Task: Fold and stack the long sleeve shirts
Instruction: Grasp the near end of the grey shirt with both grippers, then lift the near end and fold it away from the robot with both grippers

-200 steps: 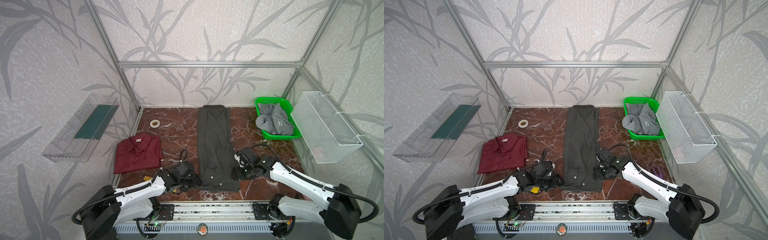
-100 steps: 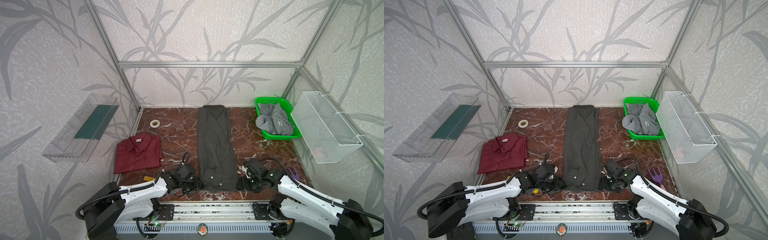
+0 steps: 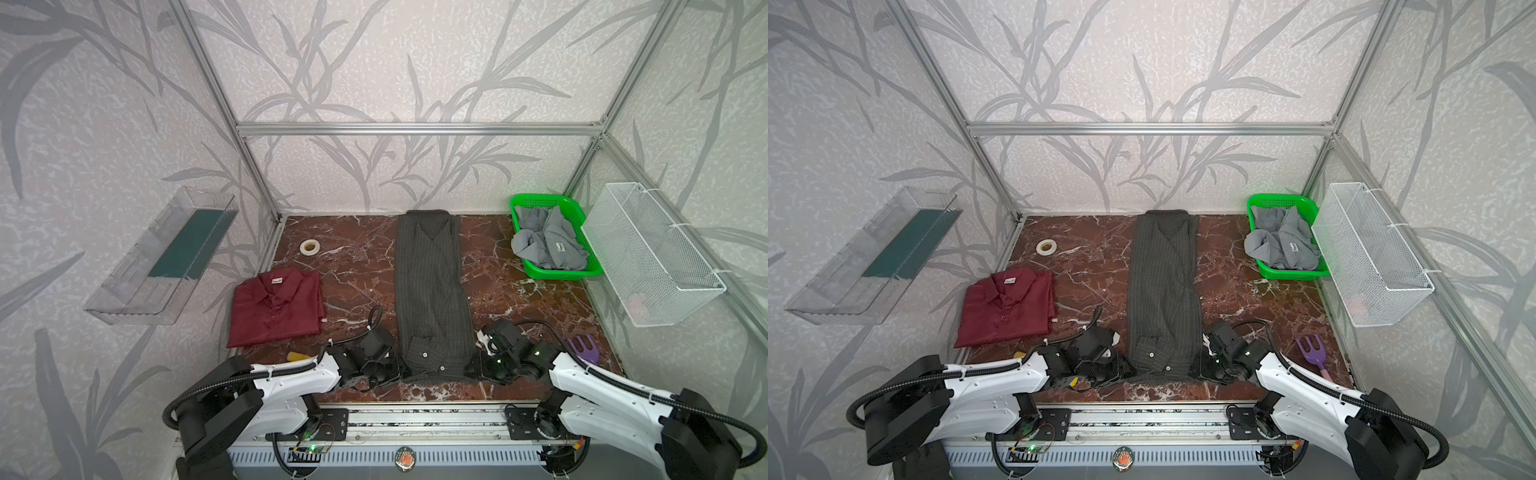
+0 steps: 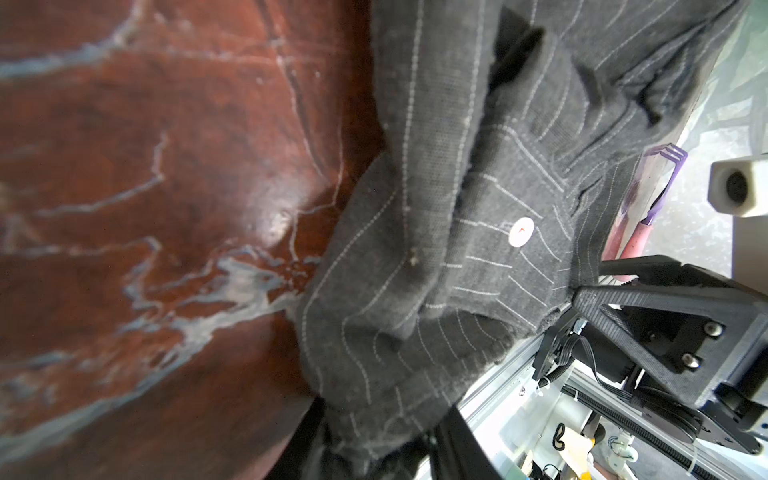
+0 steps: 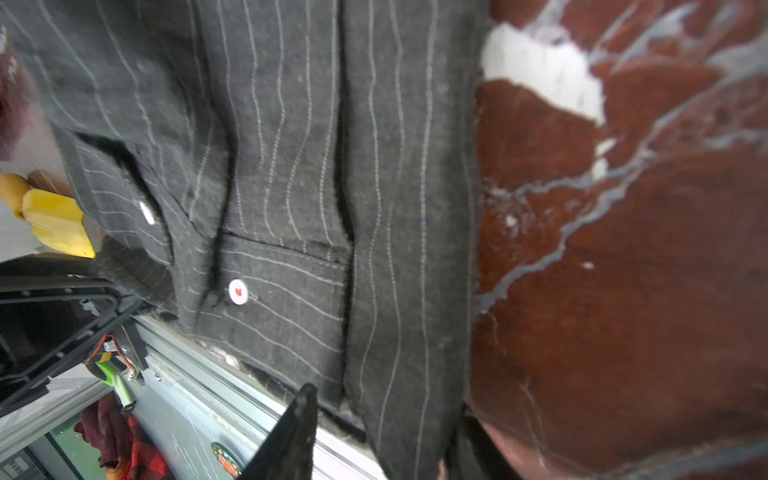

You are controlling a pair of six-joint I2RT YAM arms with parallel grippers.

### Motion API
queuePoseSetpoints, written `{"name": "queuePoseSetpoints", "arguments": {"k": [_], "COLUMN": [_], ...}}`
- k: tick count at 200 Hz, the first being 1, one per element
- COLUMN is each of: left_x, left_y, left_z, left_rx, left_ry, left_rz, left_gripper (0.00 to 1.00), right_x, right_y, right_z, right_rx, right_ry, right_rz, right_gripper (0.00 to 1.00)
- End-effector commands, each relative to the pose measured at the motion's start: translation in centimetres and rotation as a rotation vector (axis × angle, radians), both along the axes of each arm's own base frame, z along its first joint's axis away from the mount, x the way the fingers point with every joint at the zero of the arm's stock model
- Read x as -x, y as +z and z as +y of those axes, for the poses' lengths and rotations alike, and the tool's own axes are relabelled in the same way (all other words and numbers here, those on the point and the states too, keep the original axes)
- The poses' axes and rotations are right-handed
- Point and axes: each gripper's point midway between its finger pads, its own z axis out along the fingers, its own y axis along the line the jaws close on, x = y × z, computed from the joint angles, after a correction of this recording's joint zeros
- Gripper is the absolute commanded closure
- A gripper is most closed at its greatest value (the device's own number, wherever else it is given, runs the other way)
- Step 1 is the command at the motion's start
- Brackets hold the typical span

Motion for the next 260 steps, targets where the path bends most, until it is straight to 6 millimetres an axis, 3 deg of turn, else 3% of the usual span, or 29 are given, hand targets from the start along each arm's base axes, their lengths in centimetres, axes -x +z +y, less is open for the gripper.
{"name": "queuePoseSetpoints", "arguments": {"k": [1,64,105,195,260], "left_x": [0.2,-0.7,-1.3,-2.6,-5.3], "left_y": [-0.6,1.1,3.2,6.8,10.2], "left_z": [0.3,0.0,-0.7,-1.7,-1.4], "left_rx": [-0.029,-0.034,0.002,0.08,0.074], "left_ry": [0.002,0.006,0.027,0.092,0.153], "left_rz": [0.017,-0.025,-0.045,-0.073,-0.175], "left_gripper": [0.69,1.0,1.0,1.0,1.0], "right_x": [-0.2,-0.8,-1.2,-3.4,-6.3], "right_y": [-0.3,0.9,2.3,7.6,11.5], "right_z": [-0.2,-0.2,0.0,-0.2,0.1], "right_rx": [0.005,0.0,-0.014,-0.034,-0.09], "right_ry": [-0.011,-0.011,-0.007,-0.04,-0.069], "right_rz": [-0.011,-0.062,-0.091,-0.22,-0.294], "right_gripper": [0.61,0.89,1.0,1.0,1.0]}}
